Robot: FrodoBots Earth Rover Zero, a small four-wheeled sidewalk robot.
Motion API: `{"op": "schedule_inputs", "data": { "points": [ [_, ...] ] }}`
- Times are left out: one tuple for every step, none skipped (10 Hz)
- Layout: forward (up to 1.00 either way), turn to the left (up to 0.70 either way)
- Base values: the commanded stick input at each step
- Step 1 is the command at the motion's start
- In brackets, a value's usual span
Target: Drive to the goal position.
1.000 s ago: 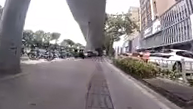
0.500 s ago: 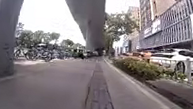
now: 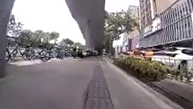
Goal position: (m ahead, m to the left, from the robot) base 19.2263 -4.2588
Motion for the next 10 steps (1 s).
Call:
{"op": "schedule_inputs", "data": {
  "points": [
    [0.45,0.00],
    [0.45,0.00],
    [0.45,0.00],
    [0.45,0.00],
    [0.45,0.00],
    [0.45,0.00],
    [0.45,0.00],
    [0.45,0.00],
    [0.45,0.00],
    [0.45,0.00]
  ]
}}
